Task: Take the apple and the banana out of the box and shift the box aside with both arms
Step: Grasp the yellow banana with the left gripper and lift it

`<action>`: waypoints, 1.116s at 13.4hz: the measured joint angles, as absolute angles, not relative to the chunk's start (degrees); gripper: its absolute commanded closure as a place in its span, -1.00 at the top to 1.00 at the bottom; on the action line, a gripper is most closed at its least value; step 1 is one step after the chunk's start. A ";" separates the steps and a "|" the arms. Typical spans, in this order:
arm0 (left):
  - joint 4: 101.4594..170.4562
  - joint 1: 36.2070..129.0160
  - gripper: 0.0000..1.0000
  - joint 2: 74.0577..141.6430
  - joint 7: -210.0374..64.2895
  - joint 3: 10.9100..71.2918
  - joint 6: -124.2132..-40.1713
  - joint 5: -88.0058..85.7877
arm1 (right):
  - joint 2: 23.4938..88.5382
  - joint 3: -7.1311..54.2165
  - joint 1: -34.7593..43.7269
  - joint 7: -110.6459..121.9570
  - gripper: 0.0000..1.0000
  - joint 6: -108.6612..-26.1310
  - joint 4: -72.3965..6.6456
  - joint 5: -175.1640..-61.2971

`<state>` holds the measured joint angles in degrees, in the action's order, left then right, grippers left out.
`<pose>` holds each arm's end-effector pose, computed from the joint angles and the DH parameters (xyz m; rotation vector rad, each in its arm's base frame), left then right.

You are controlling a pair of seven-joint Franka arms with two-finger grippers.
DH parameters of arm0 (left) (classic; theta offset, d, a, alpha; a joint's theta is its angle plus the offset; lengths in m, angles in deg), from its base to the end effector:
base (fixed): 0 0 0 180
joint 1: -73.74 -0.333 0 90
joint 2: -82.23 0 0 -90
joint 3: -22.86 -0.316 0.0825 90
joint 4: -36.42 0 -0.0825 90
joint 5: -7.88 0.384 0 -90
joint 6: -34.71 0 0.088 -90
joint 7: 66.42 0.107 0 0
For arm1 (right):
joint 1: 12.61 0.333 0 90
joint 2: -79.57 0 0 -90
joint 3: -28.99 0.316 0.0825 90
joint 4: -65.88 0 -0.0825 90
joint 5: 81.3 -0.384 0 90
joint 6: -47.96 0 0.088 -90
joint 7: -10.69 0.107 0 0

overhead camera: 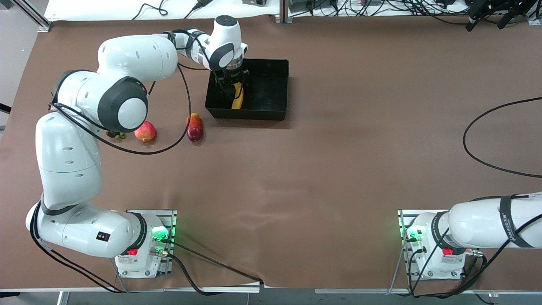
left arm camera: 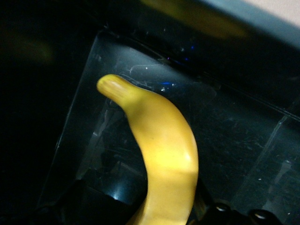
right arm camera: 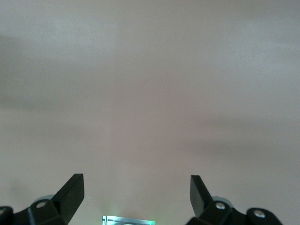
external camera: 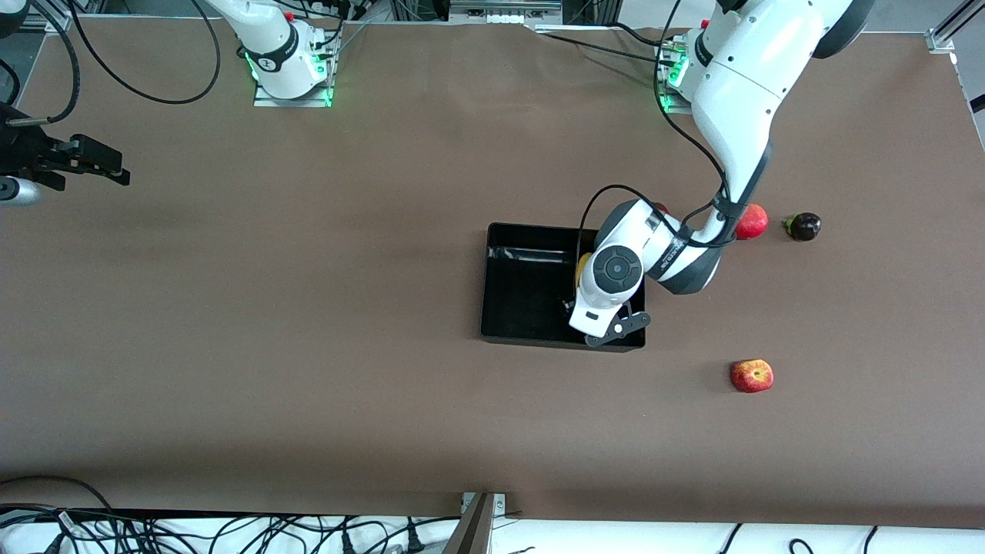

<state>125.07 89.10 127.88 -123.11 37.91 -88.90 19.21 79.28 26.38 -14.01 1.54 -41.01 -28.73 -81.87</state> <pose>0.6073 -0.3199 0.1780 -2.9946 -0.6025 0.2107 0.5489 -0.0373 0.5825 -3.1129 -0.1392 0.1586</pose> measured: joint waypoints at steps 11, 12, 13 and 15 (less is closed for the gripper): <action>124.35 88.94 -1.00 127.23 -122.14 38.88 -88.07 19.21 | 79.28 26.33 -14.01 1.51 1.00 -41.01 -28.73 -81.87; 123.55 88.84 -1.00 126.60 -122.14 38.96 -85.89 19.21 | 79.29 26.33 -14.01 1.51 1.00 -41.01 -28.73 -81.87; 122.01 88.61 -1.00 125.74 -122.07 39.20 -82.48 19.21 | 79.28 26.33 -14.01 1.51 1.00 -41.01 -28.74 -81.87; 117.87 87.02 -1.00 123.65 -121.11 41.22 -74.20 19.20 | 79.28 26.31 -14.01 1.51 1.00 -40.98 -28.74 -81.87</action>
